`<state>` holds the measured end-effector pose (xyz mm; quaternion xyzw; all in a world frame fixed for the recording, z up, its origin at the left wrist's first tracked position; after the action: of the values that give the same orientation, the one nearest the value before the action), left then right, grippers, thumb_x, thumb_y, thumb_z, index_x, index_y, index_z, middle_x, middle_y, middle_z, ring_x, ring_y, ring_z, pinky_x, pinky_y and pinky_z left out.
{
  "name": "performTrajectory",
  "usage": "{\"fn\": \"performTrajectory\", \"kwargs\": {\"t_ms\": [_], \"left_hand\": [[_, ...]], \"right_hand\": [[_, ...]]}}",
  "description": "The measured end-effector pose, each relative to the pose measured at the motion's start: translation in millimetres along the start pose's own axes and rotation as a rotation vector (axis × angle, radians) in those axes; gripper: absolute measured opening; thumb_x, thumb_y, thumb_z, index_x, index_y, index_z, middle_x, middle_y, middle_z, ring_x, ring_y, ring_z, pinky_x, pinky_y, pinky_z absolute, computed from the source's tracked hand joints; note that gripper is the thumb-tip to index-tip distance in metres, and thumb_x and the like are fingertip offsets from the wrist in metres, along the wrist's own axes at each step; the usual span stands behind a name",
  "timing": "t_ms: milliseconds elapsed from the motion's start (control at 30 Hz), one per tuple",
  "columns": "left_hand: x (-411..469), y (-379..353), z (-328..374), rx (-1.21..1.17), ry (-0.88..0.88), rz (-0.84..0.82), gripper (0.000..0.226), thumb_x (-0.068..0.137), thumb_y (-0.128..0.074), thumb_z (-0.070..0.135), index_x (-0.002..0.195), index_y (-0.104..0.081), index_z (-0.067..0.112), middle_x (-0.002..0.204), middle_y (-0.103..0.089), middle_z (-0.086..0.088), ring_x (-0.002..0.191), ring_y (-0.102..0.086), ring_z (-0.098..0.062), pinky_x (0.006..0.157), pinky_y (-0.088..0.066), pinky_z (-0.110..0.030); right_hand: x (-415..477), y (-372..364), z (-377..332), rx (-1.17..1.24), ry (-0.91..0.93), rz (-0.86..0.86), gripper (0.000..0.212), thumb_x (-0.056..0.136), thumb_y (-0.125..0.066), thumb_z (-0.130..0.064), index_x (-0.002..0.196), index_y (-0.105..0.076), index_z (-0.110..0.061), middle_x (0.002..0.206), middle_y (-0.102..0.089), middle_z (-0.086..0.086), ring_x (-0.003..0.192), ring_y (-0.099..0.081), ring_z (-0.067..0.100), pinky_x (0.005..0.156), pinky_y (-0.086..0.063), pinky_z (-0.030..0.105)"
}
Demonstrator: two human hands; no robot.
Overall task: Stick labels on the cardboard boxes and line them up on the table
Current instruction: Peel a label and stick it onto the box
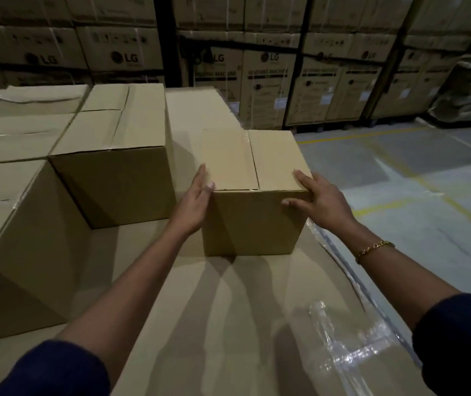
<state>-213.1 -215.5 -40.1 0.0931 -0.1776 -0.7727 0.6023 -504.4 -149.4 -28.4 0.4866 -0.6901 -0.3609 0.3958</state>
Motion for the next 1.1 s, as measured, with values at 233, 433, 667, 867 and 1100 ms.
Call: {"fn": "performTrajectory", "kwargs": {"t_ms": [233,433,667,867,1100], "left_hand": [[100,-26,-6,0.079,-0.043,0.074,0.056,0.106,-0.044,0.038,0.156,-0.021,0.048,0.168,-0.018,0.001,0.153,-0.021,-0.025,0.122,-0.022,-0.056],[158,-51,-14,0.084,0.043,0.221,0.063,0.107,-0.043,0.033,0.160,-0.010,0.042,0.167,-0.018,0.002,0.151,-0.022,-0.024,0.123,-0.023,-0.053],[236,-51,-8,0.231,0.050,0.295,0.060,0.109,-0.037,0.032,0.162,-0.010,0.025,0.166,-0.022,-0.005,0.153,-0.021,-0.026,0.123,-0.021,-0.048],[302,-50,-3,0.197,0.082,0.325,0.057,0.110,-0.035,0.034,0.162,-0.013,0.027,0.166,-0.023,-0.004,0.153,-0.019,-0.027,0.121,-0.021,-0.046],[386,-43,1,0.203,0.067,0.338,0.054,0.110,-0.033,0.033,0.161,-0.017,0.024,0.162,-0.033,-0.005,0.145,-0.034,-0.027,0.114,-0.035,-0.041]], "right_hand": [[127,-15,38,-0.019,0.156,0.026,0.081,0.090,-0.074,-0.033,0.158,-0.031,-0.037,0.159,-0.036,0.005,0.123,-0.056,0.030,0.093,-0.052,0.043],[211,-45,66,0.557,-0.026,-0.075,0.098,0.084,-0.070,-0.056,0.162,-0.018,-0.027,0.162,-0.038,0.003,0.141,-0.045,0.025,0.115,-0.041,0.048],[296,-62,59,0.374,0.031,0.029,0.051,0.106,-0.043,-0.045,0.155,-0.042,-0.028,0.161,-0.040,0.003,0.147,-0.036,0.027,0.119,-0.033,0.049],[366,-63,58,0.437,0.019,0.064,0.043,0.108,-0.042,-0.038,0.147,-0.053,-0.024,0.156,-0.048,0.001,0.143,-0.042,0.029,0.116,-0.037,0.047],[433,-69,60,0.387,0.012,0.070,0.042,0.109,-0.041,-0.035,0.138,-0.061,-0.012,0.139,-0.061,0.017,0.126,-0.054,0.037,0.103,-0.047,0.045]]}}
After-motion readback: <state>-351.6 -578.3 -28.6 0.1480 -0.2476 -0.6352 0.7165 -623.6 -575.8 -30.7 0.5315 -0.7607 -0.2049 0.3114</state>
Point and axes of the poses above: each hand's wrist, its own x-axis towards the middle knuckle, its own y-axis out of the back of the hand, z = x × y, the point moved 2 cm from there along x, towards the middle knuckle
